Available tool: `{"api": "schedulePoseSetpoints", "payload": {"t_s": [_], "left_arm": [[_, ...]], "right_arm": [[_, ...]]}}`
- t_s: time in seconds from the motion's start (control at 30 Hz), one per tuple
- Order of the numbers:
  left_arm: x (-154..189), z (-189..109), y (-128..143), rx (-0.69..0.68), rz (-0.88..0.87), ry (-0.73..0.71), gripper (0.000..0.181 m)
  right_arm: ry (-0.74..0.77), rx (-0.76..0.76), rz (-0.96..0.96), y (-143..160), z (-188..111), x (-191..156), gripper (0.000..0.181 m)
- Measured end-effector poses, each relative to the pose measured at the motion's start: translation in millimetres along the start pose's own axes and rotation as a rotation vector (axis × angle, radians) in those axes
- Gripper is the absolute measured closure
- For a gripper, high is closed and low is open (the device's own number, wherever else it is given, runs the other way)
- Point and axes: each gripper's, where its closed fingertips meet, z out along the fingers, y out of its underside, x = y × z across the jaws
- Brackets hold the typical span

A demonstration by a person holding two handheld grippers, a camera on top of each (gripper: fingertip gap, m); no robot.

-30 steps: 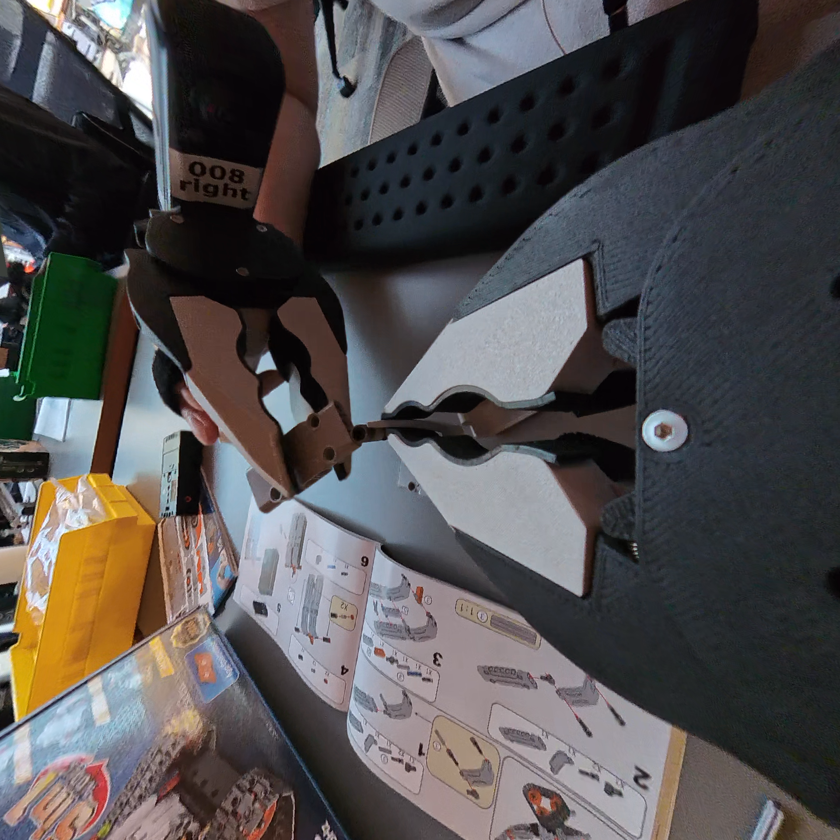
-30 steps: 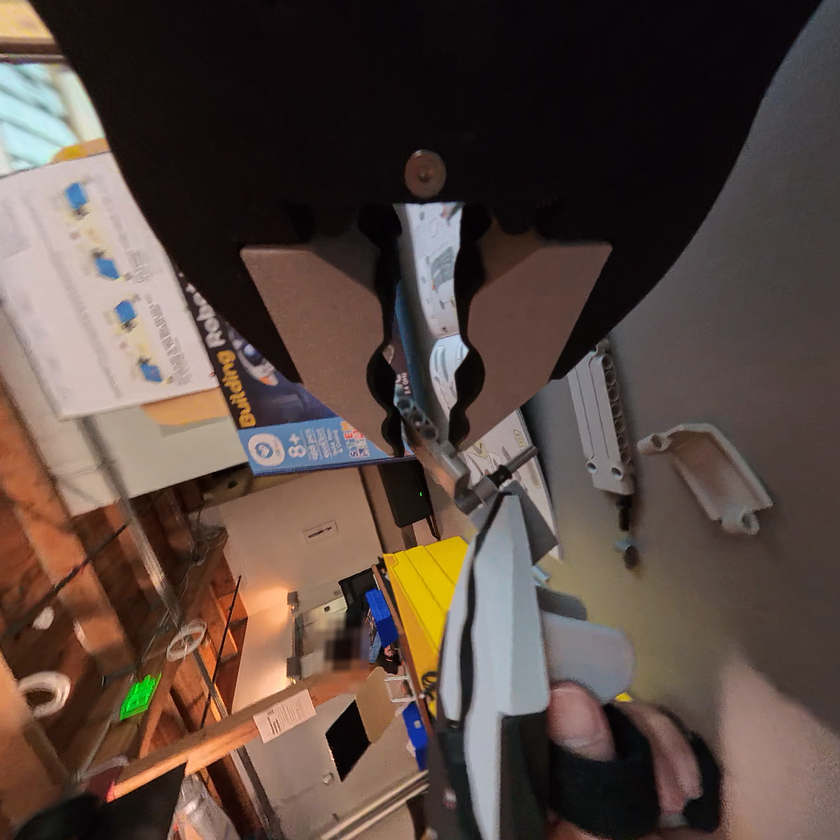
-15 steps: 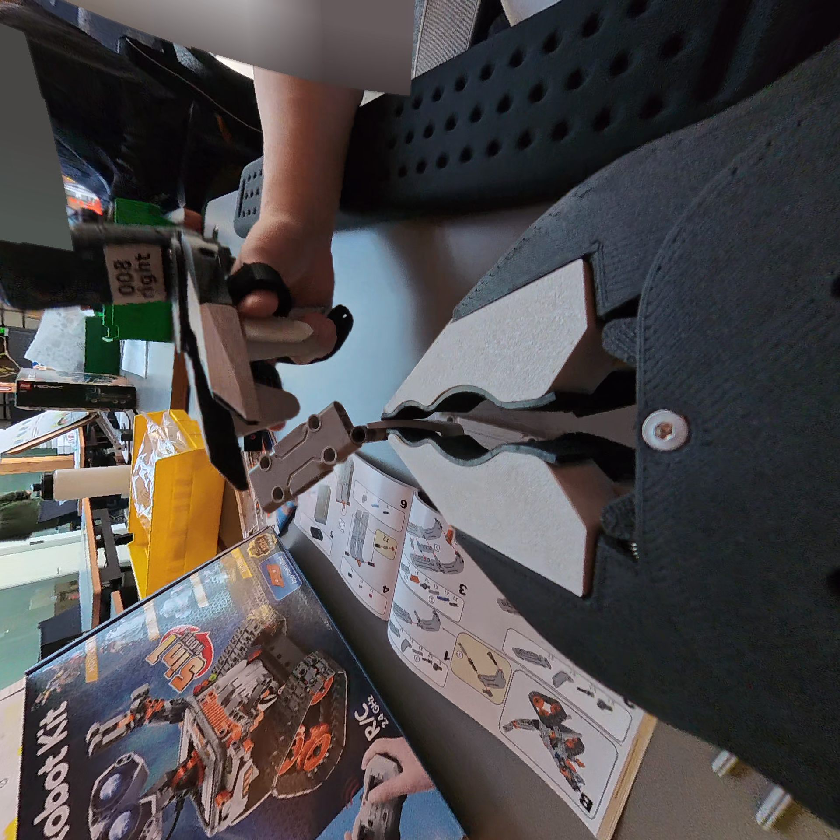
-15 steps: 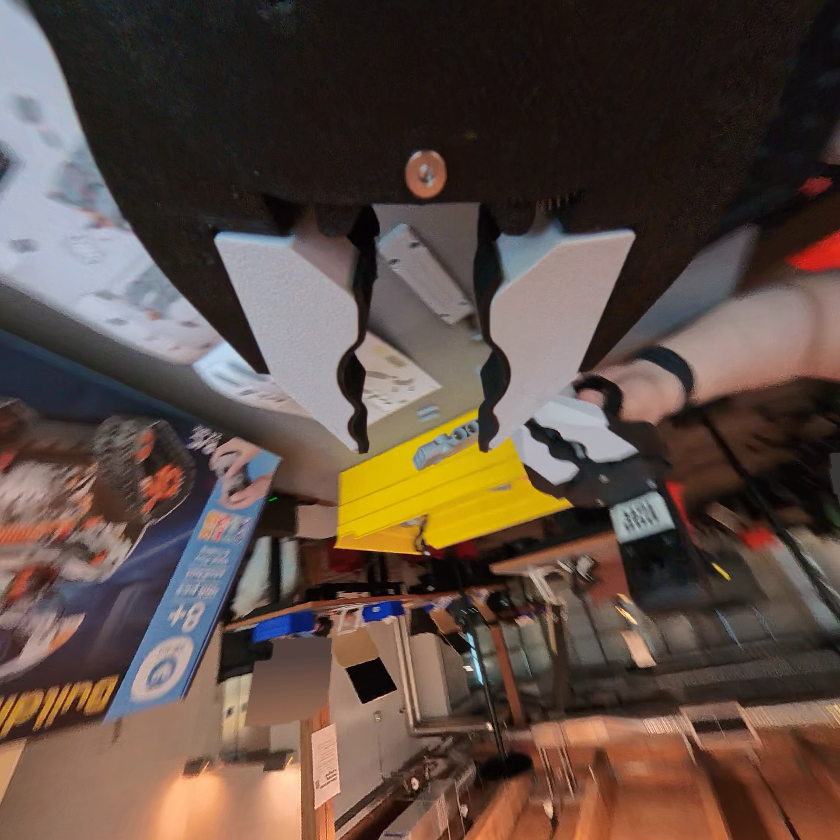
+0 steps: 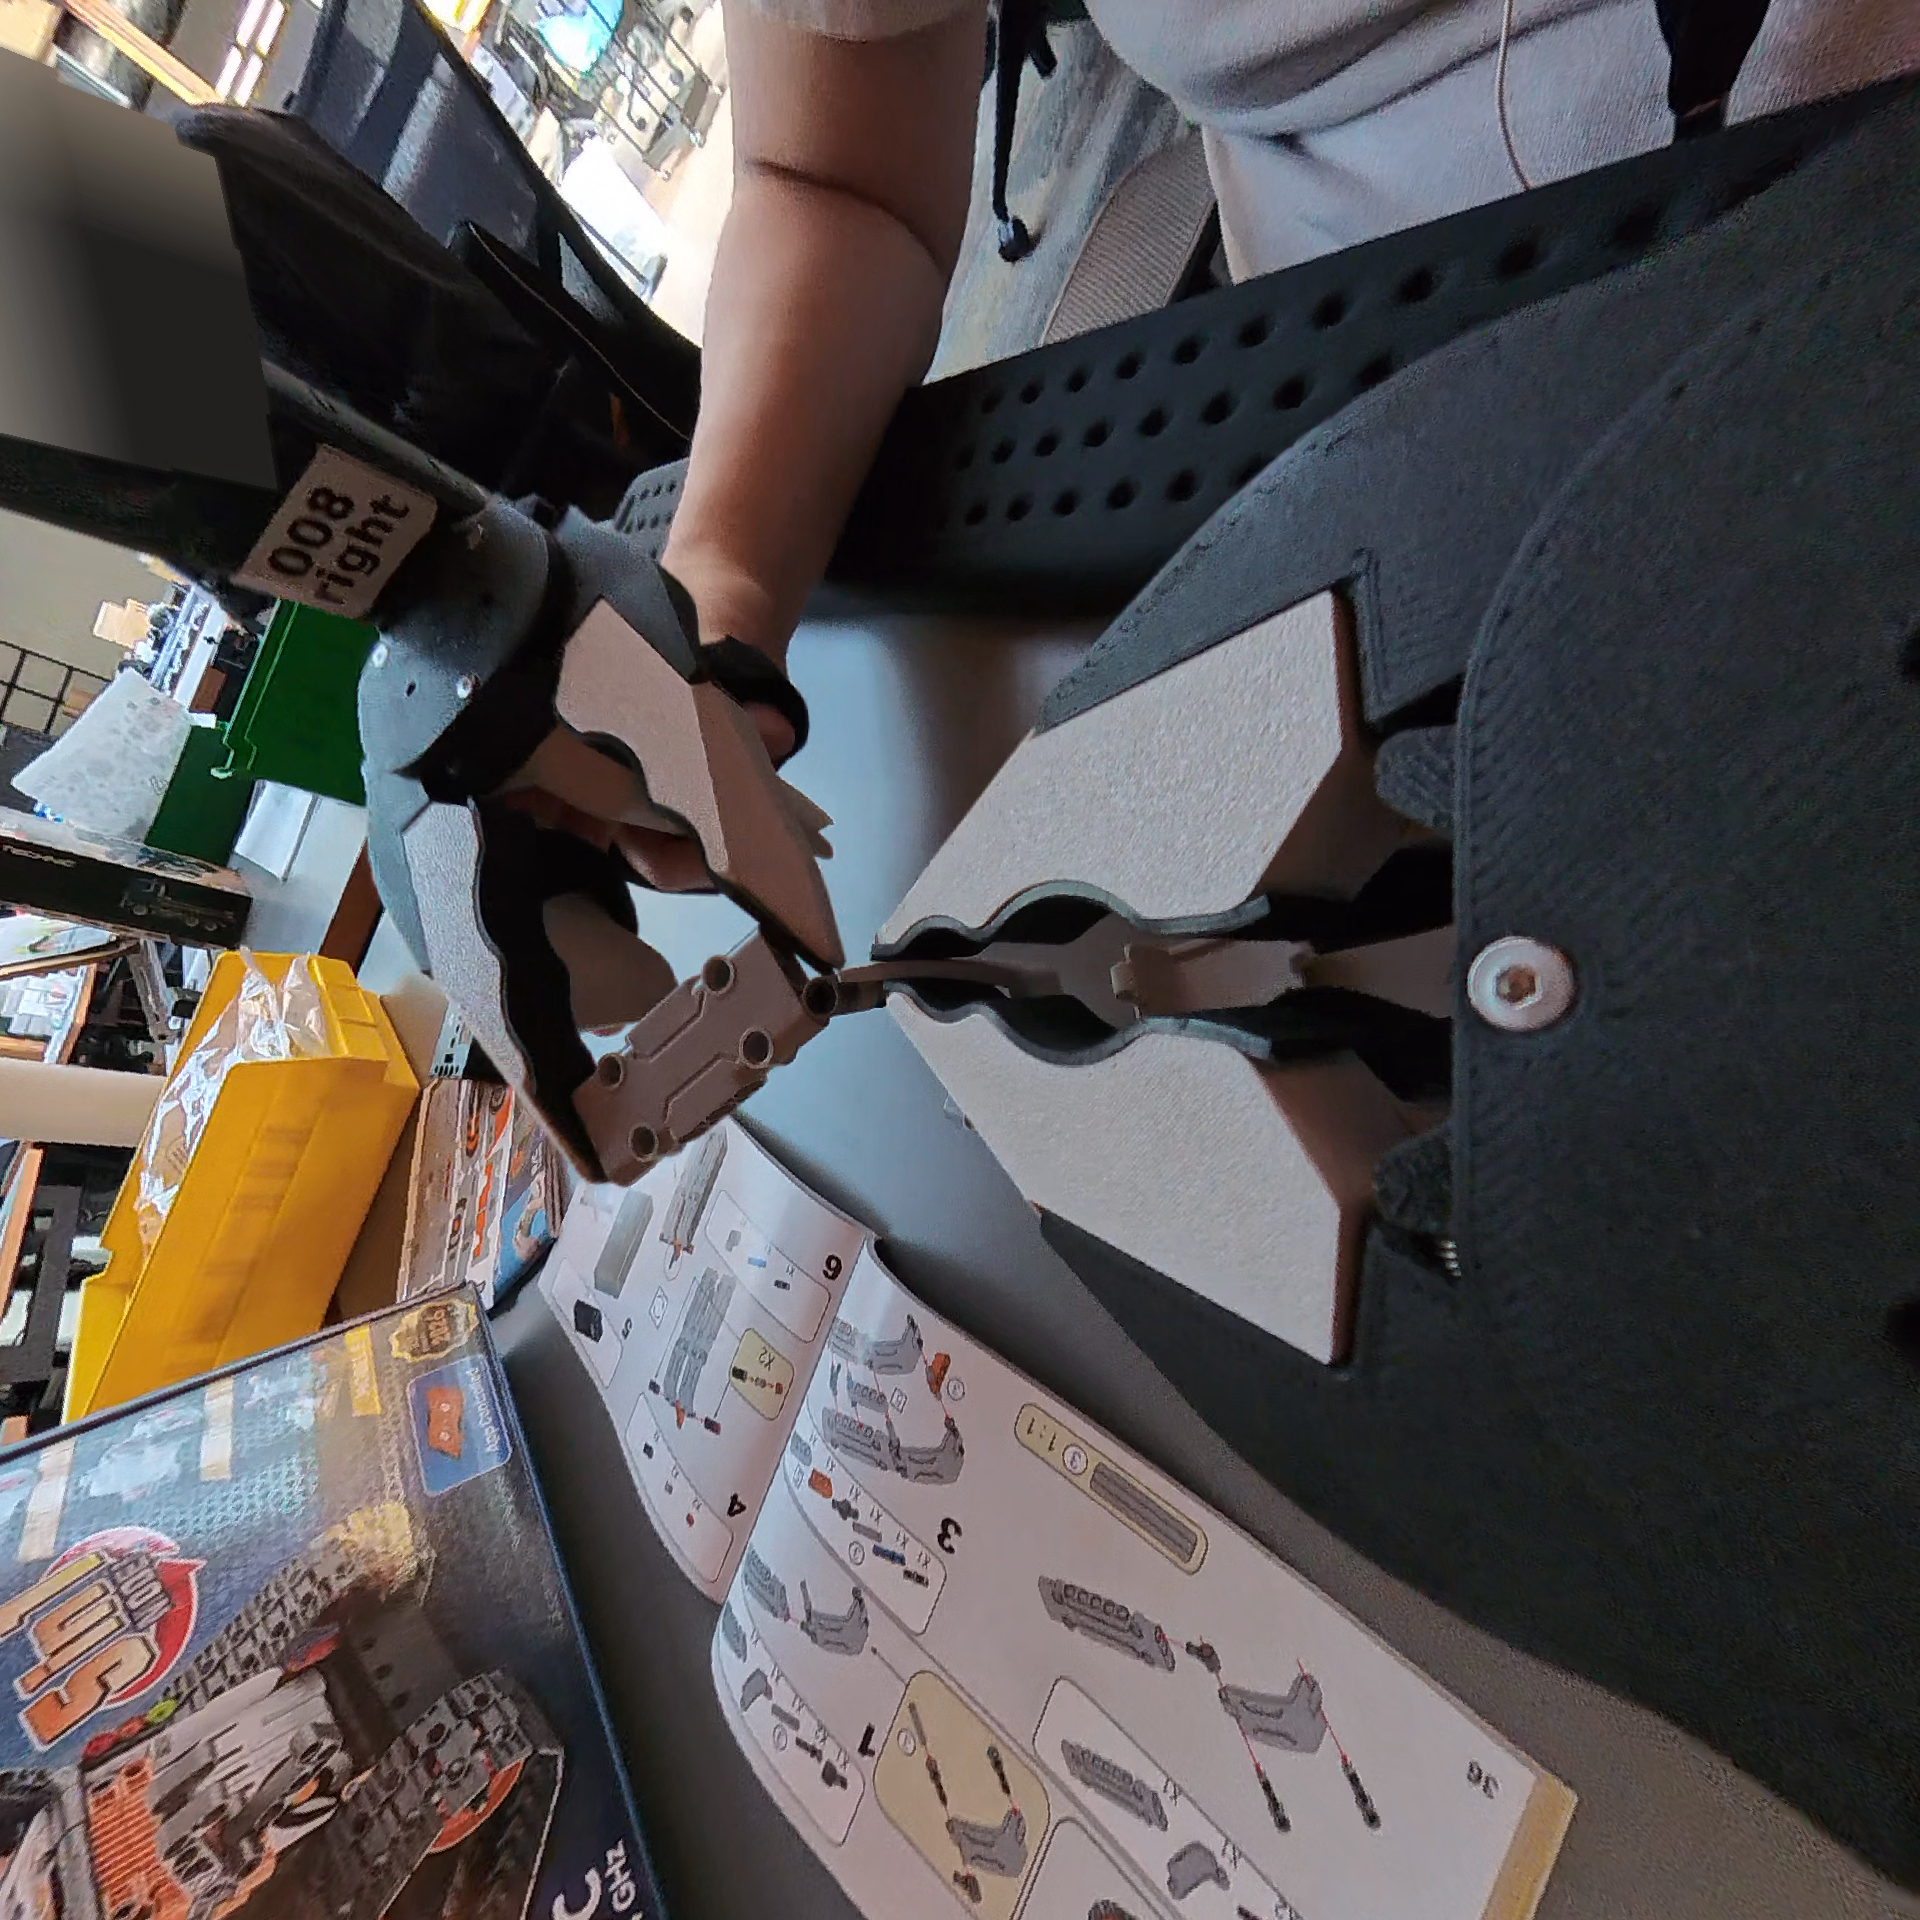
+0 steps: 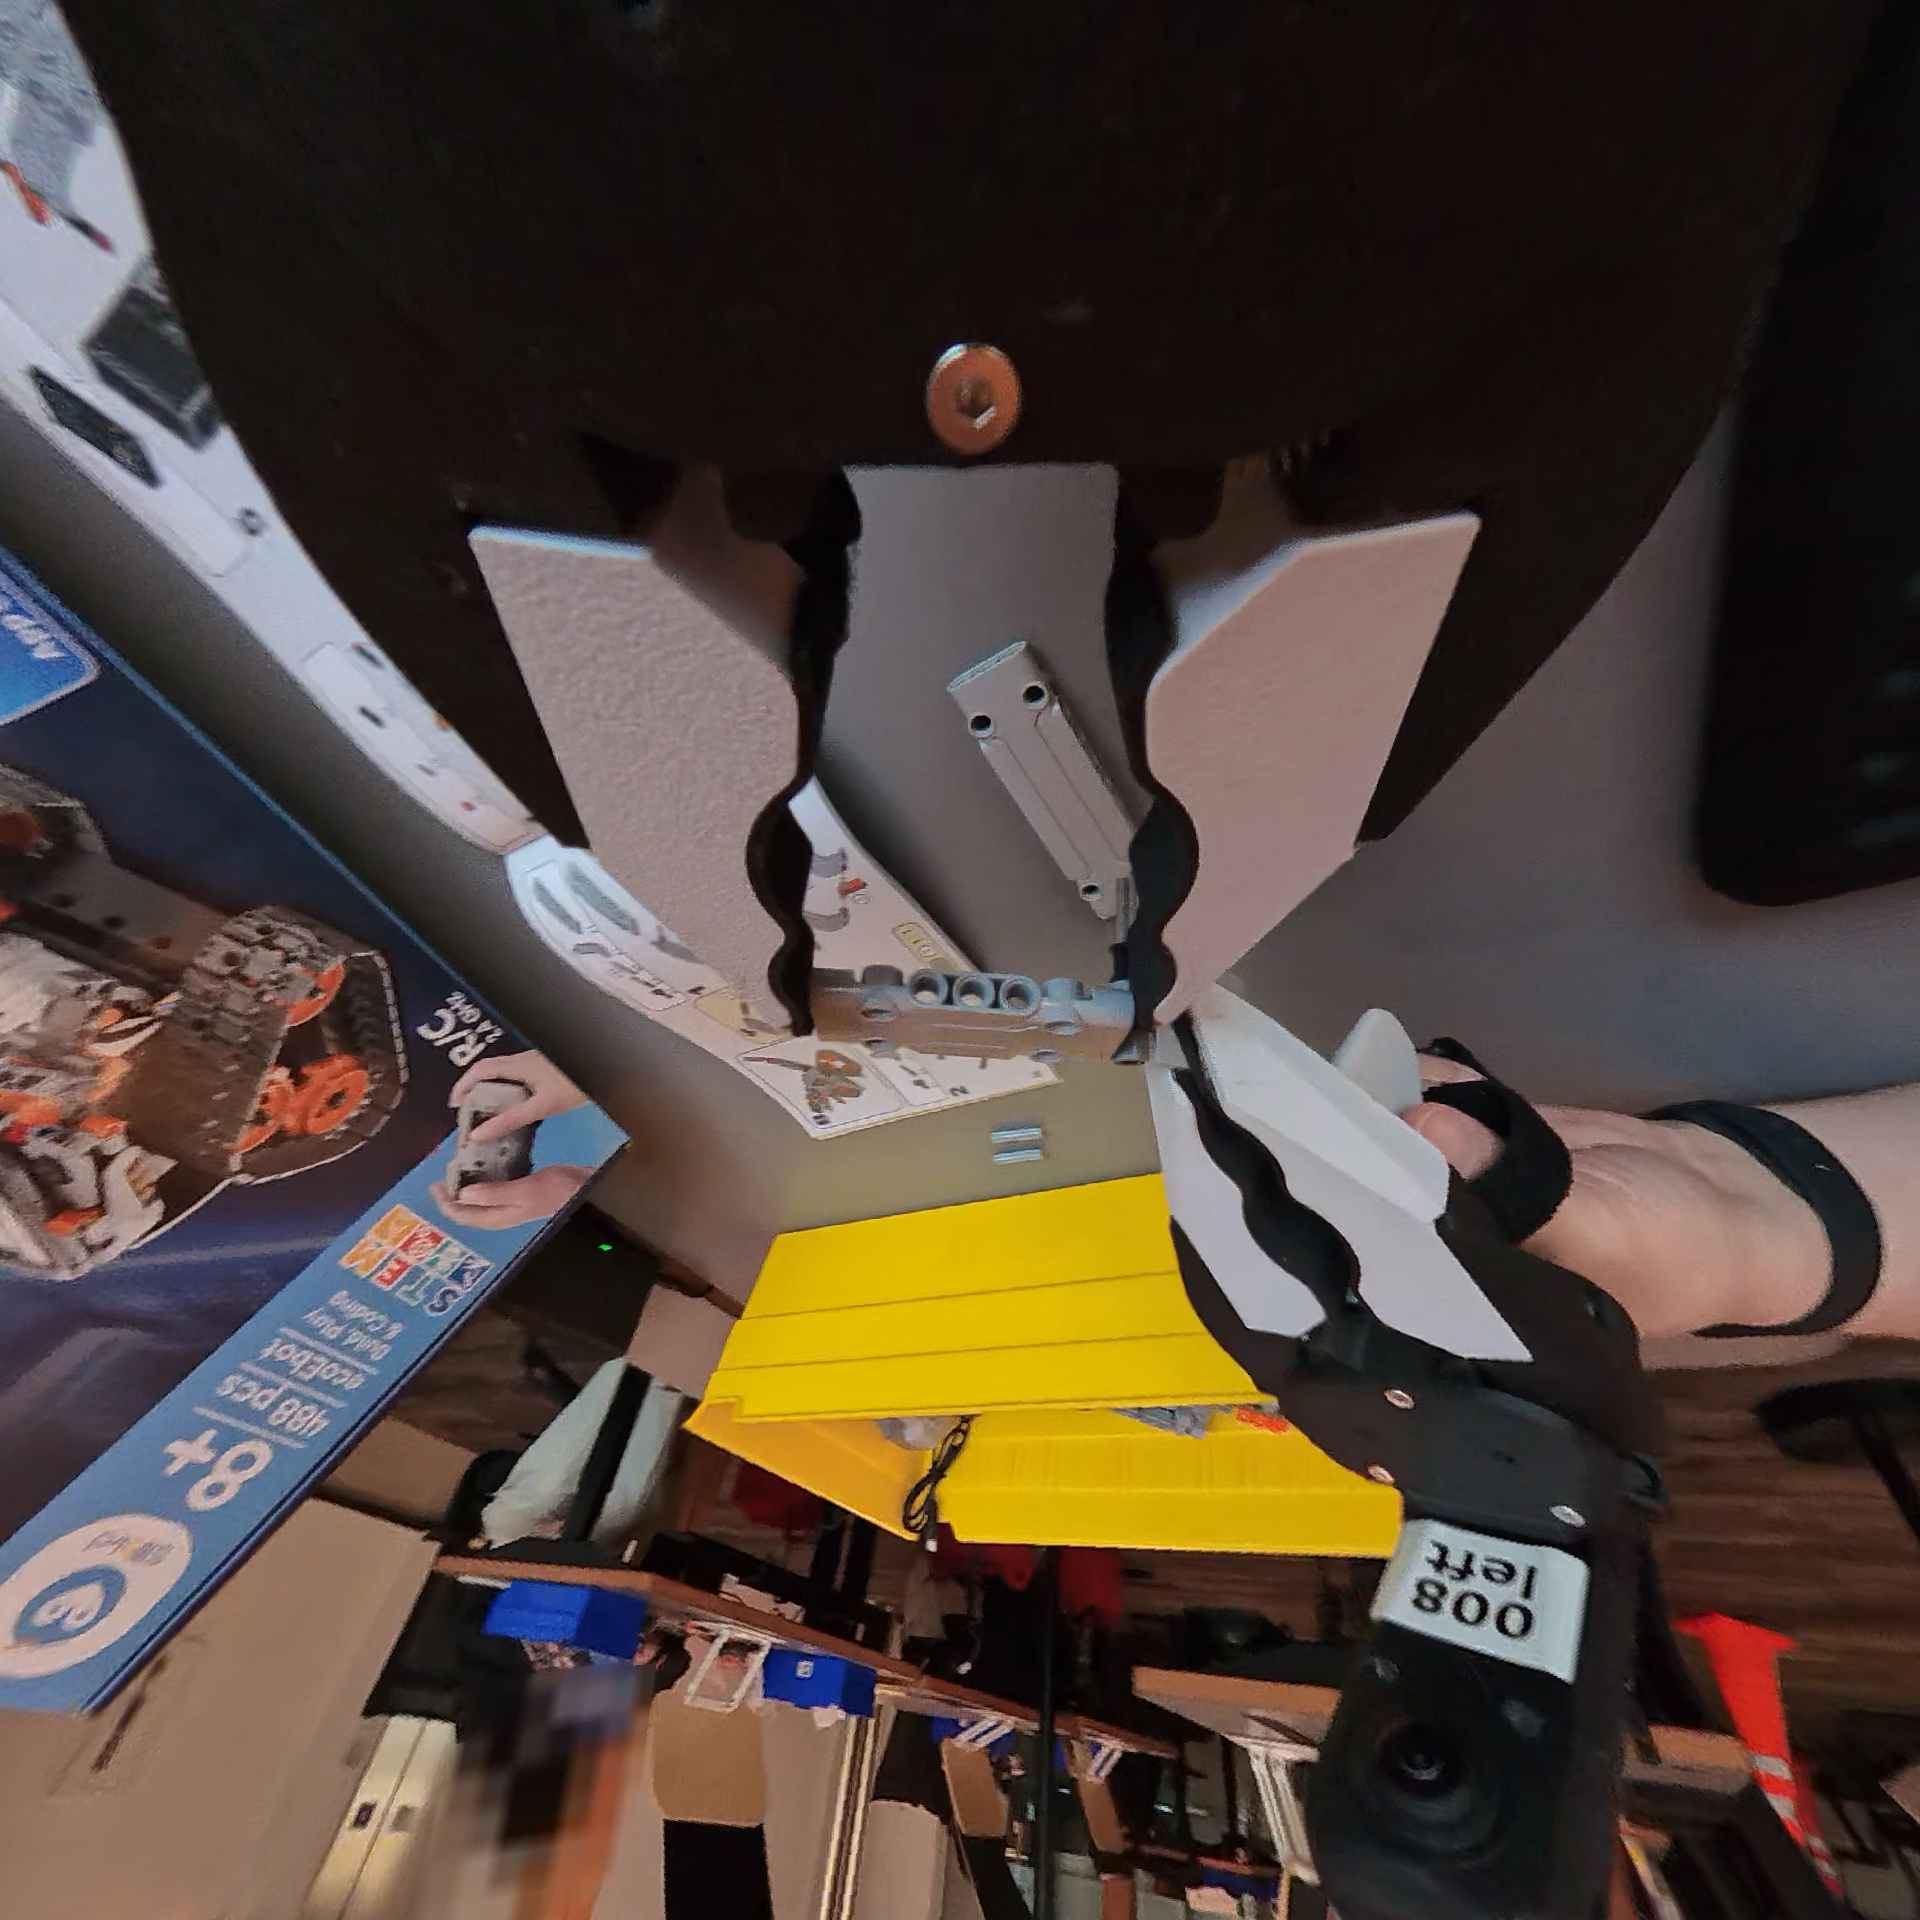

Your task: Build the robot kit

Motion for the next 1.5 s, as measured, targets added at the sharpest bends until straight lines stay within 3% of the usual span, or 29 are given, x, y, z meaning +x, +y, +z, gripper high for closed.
{"api": "schedulePoseSetpoints", "payload": {"t_s": [0.27, 0.4, 0.53, 0.7, 0.77, 0.87, 1.0, 1.13, 1.3, 1.5], "left_arm": [[20, -3, -12, 0.087, -0.295, 0.245, 0.181], [21, -4, -14, 0.110, -0.349, 0.286, 0.181], [12, -5, -12, 0.084, -0.168, 0.163, 0.181], [8, -1, 1, -0.048, 0.348, -0.053, 0.181], [9, 3, 8, -0.097, 0.541, -0.124, 0.181], [12, 8, 18, -0.153, 0.685, -0.155, 0.180], [12, 8, 14, -0.112, 0.704, -0.189, 0.179], [13, 8, 6, -0.063, 0.588, -0.179, 0.156], [5, 3, -4, -0.009, 0.491, -0.213, 0.163], [0, 4, -3, -0.017, 0.528, -0.254, 0.170]], "right_arm": [[-0.221, 0.052, 0.413, -3, -2, -7, 0.121], [-0.266, 0.076, 0.490, -4, -3, -7, 0.122], [-0.334, 0.145, 0.721, -13, -9, 0, 0.114], [-0.473, 0.143, 0.975, -10, -12, -2, 0.116], [-0.538, 0.100, 0.983, -8, -12, -13, 0.132], [-0.604, 0.020, 0.928, -2, -12, -29, 0.174], [-0.583, 0.046, 0.896, -5, -13, -27, 0.175], [-0.488, 0.083, 0.822, -8, -11, -20, 0.175], [-0.433, 0.123, 0.762, -16, -10, -19, 0.176], [-0.409, 0.114, 0.719, -17, -4, -27, 0.175]]}}
